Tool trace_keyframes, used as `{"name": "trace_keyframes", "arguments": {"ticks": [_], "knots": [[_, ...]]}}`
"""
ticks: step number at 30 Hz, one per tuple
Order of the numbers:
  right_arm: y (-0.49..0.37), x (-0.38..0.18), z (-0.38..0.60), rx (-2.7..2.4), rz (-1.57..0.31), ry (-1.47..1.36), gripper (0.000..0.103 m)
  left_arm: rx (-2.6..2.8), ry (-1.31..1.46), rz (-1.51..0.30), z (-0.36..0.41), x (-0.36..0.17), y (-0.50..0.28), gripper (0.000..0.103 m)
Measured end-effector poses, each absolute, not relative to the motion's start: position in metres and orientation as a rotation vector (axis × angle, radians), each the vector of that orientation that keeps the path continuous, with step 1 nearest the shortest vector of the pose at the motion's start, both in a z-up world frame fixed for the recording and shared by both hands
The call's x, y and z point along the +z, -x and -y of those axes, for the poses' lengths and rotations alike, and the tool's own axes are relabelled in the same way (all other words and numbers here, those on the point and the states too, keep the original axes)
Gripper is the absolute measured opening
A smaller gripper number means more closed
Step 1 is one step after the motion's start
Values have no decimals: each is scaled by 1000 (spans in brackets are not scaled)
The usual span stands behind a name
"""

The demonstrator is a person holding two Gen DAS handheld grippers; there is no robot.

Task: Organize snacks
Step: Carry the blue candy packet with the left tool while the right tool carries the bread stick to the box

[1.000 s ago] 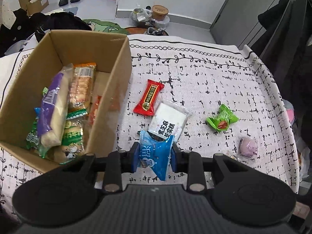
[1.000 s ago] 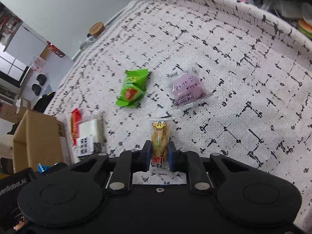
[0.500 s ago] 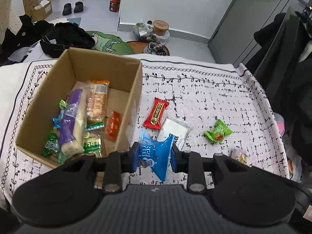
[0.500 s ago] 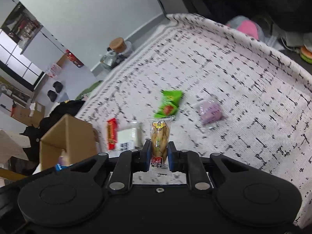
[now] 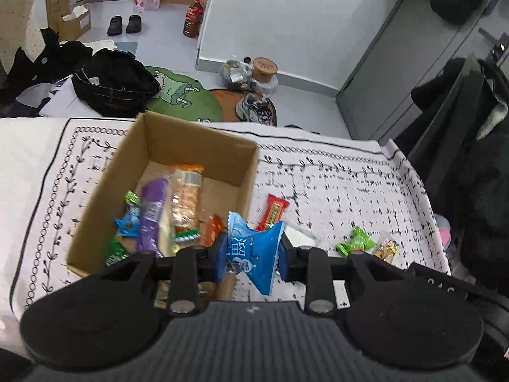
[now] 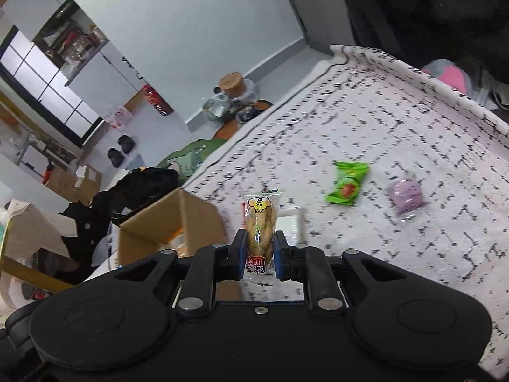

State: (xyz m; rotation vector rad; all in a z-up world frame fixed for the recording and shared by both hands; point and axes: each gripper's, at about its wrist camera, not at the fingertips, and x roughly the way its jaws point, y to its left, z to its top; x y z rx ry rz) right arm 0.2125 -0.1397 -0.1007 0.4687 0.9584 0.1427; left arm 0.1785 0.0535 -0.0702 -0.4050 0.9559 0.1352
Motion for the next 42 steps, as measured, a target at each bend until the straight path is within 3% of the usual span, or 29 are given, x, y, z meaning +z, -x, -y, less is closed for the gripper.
{"name": "trace_keyframes", "arguments": {"ticks": [25,42], "knots": [[-234,-95,56,281,-933,-488,17,137,474,-902,-145,-64,-195,30],[-261,-112,27,288,-960,-460,17,126,450,-944,-171,-88,-238,31]]}}
